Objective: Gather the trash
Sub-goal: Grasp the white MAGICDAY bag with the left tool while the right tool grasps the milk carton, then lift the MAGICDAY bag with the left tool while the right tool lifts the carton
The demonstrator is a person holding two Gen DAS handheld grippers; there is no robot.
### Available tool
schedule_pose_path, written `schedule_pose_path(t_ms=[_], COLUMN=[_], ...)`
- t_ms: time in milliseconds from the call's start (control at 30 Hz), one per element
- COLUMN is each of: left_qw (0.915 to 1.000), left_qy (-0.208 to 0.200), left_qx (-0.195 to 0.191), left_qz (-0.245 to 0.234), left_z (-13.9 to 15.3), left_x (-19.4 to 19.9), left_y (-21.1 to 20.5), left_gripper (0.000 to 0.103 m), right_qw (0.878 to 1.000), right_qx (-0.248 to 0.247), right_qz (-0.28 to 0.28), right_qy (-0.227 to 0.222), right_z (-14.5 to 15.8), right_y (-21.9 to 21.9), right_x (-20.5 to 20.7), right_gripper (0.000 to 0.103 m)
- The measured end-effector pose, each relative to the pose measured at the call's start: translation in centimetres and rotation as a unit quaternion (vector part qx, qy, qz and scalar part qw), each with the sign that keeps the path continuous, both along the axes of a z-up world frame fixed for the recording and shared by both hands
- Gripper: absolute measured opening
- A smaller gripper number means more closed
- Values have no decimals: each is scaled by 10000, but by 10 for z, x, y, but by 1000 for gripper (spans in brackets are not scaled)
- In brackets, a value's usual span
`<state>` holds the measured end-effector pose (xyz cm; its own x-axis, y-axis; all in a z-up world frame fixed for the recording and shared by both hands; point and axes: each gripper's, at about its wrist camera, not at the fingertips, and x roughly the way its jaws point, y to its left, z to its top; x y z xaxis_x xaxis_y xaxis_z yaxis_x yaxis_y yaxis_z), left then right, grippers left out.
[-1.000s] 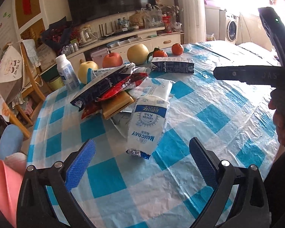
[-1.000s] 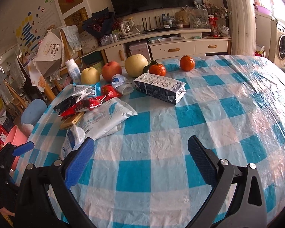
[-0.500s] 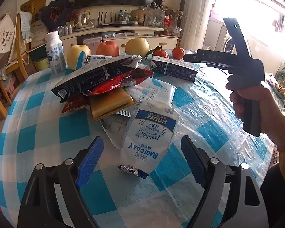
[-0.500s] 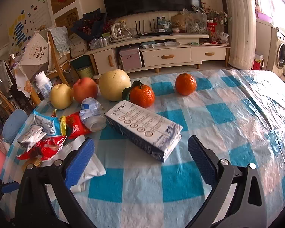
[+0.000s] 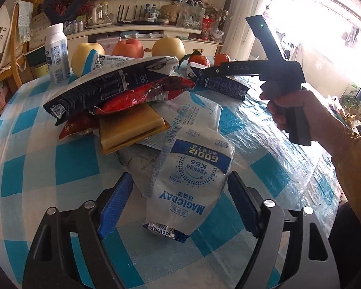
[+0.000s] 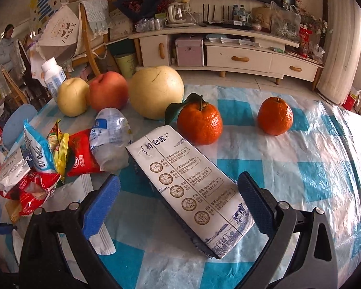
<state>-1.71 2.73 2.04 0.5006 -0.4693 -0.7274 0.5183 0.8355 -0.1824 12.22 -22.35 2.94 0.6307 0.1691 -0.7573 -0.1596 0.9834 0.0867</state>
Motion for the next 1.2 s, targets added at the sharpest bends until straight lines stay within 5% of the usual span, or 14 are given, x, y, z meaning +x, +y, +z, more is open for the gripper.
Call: schedule_pose_path(t_ms=[100, 200, 333, 433, 567, 733, 900, 967, 1200], left_qw=[10000, 9999, 9996, 9994, 9993, 9992, 9990, 9989, 9988], left_qy=[15, 45, 79, 50, 93, 98, 111, 128, 95], left_qx=[-10, 37, 36, 129, 108, 72, 31, 10, -79], left_qz=[44, 156, 260, 303, 344, 383, 420, 452, 472], left_z=[-1, -2, -3, -3, -2, -2, -2, -2, 2], left_x=[5, 10, 12, 11, 10, 12, 11, 10, 7], left_y=[-1, 0, 1, -1, 2, 2, 1, 3, 9], left_gripper=[72, 61, 60, 60, 60, 60, 60, 60, 60], right_qw=[9996, 9981, 9968, 9959, 9938, 9929, 9969, 9960, 9950], right_qx=[-234, -565, -721, -858, -1088, -1169, -756, -870, -956], right_qz=[142, 208, 294, 193, 93, -48, -32, -44, 114], right_qy=[58, 100, 206, 190, 184, 230, 222, 217, 265], right_z=[-1, 0, 3, 0, -7, -21, -23, -24, -23], right_y=[4, 8, 11, 16, 24, 21, 9, 8, 14], right_x=[-3, -7, -12, -12, -4, 5, 6, 5, -6], right_gripper=[97, 82, 63, 64, 88, 95, 95, 78, 75])
